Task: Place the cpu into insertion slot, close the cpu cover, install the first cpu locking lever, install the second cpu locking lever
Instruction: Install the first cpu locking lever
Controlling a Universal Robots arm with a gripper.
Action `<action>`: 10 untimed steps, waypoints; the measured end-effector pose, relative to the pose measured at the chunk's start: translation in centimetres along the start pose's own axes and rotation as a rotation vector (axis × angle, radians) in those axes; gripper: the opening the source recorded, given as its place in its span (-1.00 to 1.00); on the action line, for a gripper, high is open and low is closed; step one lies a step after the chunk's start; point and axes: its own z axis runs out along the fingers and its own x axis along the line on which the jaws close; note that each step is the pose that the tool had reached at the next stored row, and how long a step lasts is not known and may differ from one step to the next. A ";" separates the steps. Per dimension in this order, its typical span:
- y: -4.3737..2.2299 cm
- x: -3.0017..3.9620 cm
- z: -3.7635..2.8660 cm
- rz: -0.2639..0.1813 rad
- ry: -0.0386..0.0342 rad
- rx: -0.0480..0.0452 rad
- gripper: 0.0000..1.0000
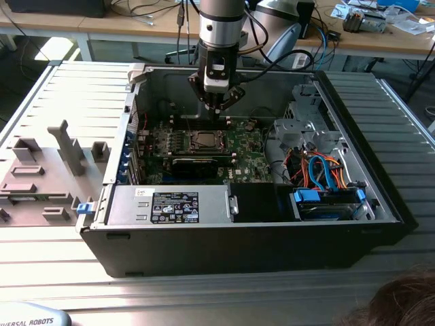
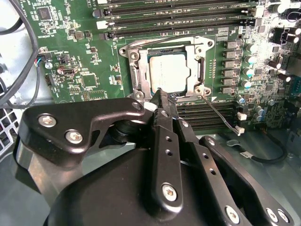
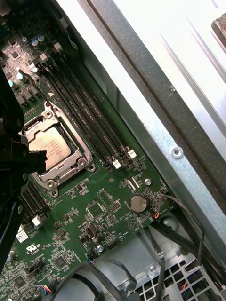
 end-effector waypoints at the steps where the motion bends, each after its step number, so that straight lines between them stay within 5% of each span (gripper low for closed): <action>1: 0.00 0.00 0.00 0.000 0.0000 0.0000 -0.79; 10: 0.00 0.00 0.00 -0.005 -0.0001 -0.0001 -0.79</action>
